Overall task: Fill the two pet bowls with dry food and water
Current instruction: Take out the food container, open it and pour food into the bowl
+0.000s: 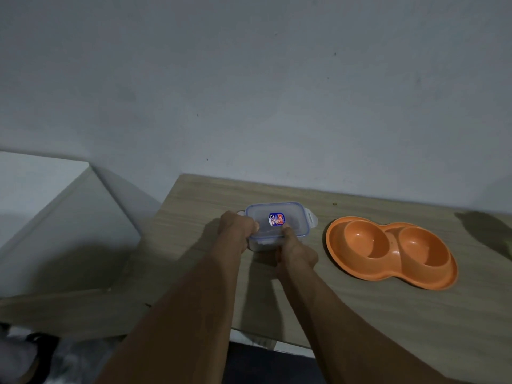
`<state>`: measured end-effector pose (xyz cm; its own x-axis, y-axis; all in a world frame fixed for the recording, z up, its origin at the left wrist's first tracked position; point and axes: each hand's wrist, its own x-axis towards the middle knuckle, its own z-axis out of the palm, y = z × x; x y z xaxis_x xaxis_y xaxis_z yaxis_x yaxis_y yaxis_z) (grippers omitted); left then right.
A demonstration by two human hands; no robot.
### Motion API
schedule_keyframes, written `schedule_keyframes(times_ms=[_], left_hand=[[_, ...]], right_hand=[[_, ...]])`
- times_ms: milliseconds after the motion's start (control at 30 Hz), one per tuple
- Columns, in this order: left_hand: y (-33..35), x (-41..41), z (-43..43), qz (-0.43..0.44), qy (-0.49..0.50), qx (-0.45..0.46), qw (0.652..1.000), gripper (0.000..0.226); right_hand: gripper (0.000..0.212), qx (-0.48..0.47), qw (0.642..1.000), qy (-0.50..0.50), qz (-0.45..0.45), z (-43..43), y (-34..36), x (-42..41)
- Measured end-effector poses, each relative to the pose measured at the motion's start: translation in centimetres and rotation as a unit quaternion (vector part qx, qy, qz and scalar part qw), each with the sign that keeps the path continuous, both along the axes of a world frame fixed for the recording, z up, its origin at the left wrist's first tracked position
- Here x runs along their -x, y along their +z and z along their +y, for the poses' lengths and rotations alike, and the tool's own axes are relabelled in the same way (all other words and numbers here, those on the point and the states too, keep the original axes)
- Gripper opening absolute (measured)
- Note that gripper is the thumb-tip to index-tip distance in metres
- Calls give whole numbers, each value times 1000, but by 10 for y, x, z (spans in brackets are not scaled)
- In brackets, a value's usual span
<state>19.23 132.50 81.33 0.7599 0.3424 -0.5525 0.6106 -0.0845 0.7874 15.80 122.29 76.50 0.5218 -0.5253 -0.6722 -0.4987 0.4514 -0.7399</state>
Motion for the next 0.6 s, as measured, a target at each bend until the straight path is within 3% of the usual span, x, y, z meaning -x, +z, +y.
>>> schedule_keyframes(times_ms=[100,200,233,333,433,500,600], left_hand=[[1,1,1,5,-19,8,1000,35],[4,1,3,12,-29,23,999,37],[6,1,4,13,-31,42,999,36],[5,2,4,22,-35,83,996,36],[9,4,5,22,-21,85,996,32],[9,4,7,35,-18,98,994,25],[5,1,9,50,-16,117,992,23]], right_hand=[[96,-9,999,25,-33,-5,-11,-2],[53,-45,997,22,-54,-7,23,9],[49,-35,998,18,-51,-7,34,11],[79,173,980,99,2,-12,51,15],[77,398,896,196,3,-21,72,12],[62,510,800,315,-22,-28,81,-3],[46,529,674,515,-30,-31,87,-40]])
